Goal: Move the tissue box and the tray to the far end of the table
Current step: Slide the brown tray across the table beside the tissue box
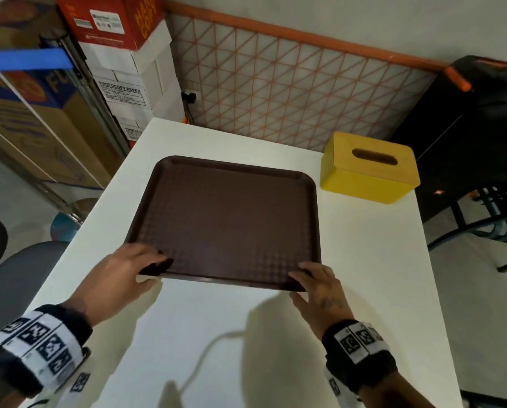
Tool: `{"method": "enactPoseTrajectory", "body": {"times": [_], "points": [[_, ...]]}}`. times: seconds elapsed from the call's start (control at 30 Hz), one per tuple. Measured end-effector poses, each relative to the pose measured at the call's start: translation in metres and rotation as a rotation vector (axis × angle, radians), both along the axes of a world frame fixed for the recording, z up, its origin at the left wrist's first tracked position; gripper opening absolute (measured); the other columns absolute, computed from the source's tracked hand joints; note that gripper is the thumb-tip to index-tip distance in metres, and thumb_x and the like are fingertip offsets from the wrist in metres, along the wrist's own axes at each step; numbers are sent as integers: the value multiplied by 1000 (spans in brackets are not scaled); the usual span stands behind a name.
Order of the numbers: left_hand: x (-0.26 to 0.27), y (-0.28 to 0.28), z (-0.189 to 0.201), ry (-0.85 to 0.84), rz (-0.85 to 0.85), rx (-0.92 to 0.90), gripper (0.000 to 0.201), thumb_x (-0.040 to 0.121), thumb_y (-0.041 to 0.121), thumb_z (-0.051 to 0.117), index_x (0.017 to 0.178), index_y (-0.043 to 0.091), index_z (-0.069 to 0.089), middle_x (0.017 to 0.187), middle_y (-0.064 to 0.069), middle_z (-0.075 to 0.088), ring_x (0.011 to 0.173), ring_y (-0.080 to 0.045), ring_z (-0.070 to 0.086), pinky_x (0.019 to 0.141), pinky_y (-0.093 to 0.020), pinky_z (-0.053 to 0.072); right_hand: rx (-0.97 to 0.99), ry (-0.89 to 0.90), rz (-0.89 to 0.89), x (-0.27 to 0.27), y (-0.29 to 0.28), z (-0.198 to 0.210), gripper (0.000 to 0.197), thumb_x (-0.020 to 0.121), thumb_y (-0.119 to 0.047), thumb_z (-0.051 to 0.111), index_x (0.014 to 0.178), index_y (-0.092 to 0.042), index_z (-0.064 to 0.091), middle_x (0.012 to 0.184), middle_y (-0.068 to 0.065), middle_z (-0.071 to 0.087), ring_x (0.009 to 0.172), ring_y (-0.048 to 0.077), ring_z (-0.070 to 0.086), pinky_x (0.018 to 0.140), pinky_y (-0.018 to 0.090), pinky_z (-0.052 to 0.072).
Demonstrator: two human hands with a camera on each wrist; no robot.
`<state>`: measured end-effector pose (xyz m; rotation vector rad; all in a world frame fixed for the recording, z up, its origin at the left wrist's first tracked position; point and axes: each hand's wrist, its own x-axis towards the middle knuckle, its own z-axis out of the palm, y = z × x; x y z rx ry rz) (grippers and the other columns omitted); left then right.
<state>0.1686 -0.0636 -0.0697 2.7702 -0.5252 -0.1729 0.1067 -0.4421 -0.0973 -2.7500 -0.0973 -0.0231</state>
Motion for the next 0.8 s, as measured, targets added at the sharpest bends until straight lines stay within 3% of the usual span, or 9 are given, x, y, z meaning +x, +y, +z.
{"method": "enactPoseTrajectory", "body": {"times": [0.1,0.17,0.33,0.5,0.6,0.8], "points": [[3,-14,-3,-31,-2,84,34,63,4,84,92,20,77,85,-1,75,76,-26,69,57,-33,58,-98,11,79,7,8,-7,32,61,-8,84,89,-16,71,86,4,69,78,32,64,65,42,59],[11,-22,-5,-40,-1,134,28,64,1,82,85,19,77,78,-2,74,69,-27,70,50,-34,57,-132,63,92,18,11,-9,24,63,-5,82,82,-15,70,78,5,66,68,32,61,58,40,59],[46,-35,-3,24,79,156,26,79,2,64,97,18,76,95,-7,74,84,-34,69,67,-40,57,-173,160,65,55,13,1,16,72,1,76,85,-8,73,84,13,70,73,34,65,65,38,60],[86,-47,2,34,144,151,34,83,0,55,104,18,74,108,-10,72,93,-37,66,79,-41,52,-117,262,32,88,20,17,27,94,-14,55,119,-10,61,118,13,65,107,31,58,95,38,51],[105,-48,1,45,168,151,36,82,-3,52,105,15,73,110,-14,72,95,-40,65,84,-42,52,-126,299,30,102,23,15,28,95,-14,51,122,-12,59,122,11,62,111,30,55,98,36,48],[118,-46,-1,51,208,156,38,81,-4,51,105,15,74,109,-17,72,95,-41,64,84,-42,51,-134,324,6,110,30,12,30,94,-16,57,124,-12,56,124,10,61,113,27,55,97,36,51]]}}
